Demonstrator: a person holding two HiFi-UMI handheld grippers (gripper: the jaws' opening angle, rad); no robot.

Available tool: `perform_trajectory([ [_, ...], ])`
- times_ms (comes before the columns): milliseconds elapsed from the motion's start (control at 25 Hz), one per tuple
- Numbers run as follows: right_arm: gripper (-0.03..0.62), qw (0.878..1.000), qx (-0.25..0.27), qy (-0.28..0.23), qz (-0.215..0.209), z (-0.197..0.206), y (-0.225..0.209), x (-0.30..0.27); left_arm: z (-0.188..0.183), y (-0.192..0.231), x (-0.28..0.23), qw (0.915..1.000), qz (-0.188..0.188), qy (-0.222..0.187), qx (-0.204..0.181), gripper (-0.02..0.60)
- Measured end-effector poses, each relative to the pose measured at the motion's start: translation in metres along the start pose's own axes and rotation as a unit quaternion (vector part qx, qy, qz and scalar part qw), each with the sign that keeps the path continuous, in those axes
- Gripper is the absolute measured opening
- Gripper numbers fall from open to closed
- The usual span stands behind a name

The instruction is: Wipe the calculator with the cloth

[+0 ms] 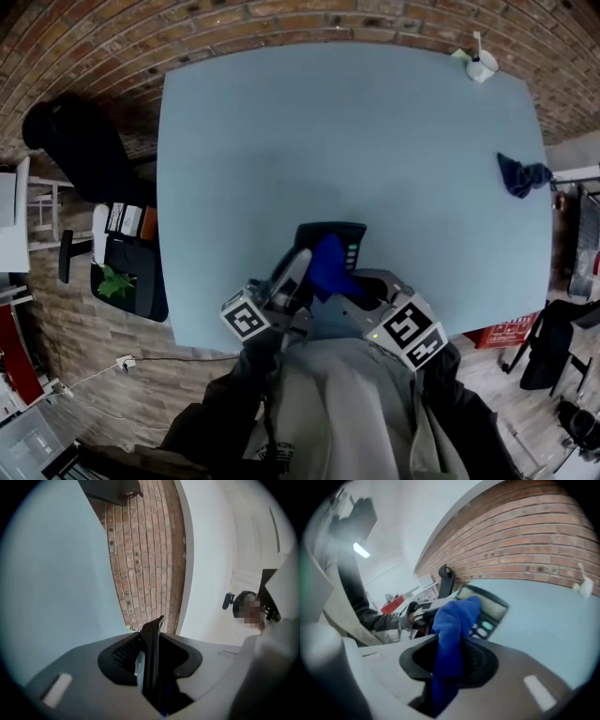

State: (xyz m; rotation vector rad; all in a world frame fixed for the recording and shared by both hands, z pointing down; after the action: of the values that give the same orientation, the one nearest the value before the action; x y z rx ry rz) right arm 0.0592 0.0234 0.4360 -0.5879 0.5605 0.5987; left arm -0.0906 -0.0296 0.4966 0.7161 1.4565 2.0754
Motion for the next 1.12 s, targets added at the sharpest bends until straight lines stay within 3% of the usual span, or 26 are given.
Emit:
perform_trajectory([
  [80, 0.103, 0.997, -0.047, -0.039, 0.044, -0.01, -0.019, 0.022, -0.01, -0.009, 0.004, 0.9995, 0.022, -0.022, 0.012, 0.109],
  [160, 0.103, 0.996, -0.054, -0.049, 0.051, -0.019, -0.015, 0.03, -0.015, -0.02, 0.006, 0.9979, 0.043, -0.045, 0.014, 0.109],
  [360, 0.101, 0.999, 0.034, -0.017, -0.014, -0.041, 0.059, 0.01, -0.009, -0.056, -0.006, 0.9936, 0.075, -0.075, 0.04, 0.107],
  [440, 0.095, 0.999, 0.049, -0.013, -0.013, -0.043, 0.069, 0.013, -0.009, -0.063, -0.003, 0.9924, 0.086, -0.077, 0.042, 0.107],
  [560, 0.095, 0.998, 0.017, -0.043, 0.051, -0.043, 0.042, 0.047, -0.015, -0.073, 0.007, 0.9925, 0.092, -0.077, 0.025, 0.107],
  [720, 0.095, 0.98, -0.013, -0.098, 0.17, -0.058, -0.002, 0.092, -0.017, -0.081, 0.018, 0.9952, 0.078, -0.054, -0.027, 0.106],
  [840, 0.095, 0.973, 0.053, -0.088, 0.209, -0.081, 0.013, 0.087, -0.01, -0.088, 0.019, 0.9952, 0.069, -0.055, -0.042, 0.107],
  [1000, 0.095, 0.966, 0.174, -0.036, 0.19, -0.098, 0.067, 0.053, -0.003, -0.097, 0.02, 0.9944, 0.053, -0.044, -0.08, 0.107],
  [1120, 0.095, 0.96, 0.206, -0.041, 0.186, -0.102, 0.075, 0.05, -0.007, -0.099, 0.027, 0.9941, 0.062, -0.056, -0.069, 0.106],
])
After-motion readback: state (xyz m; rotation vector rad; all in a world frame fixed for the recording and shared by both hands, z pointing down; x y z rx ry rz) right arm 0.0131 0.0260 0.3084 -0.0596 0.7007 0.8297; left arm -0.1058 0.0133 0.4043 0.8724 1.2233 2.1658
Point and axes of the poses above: the fingertips, and each gripper's own axes: x backward along the fingers, y to its left, z out of its underside, the point moved 7 cm from there along x, backward along the fingers
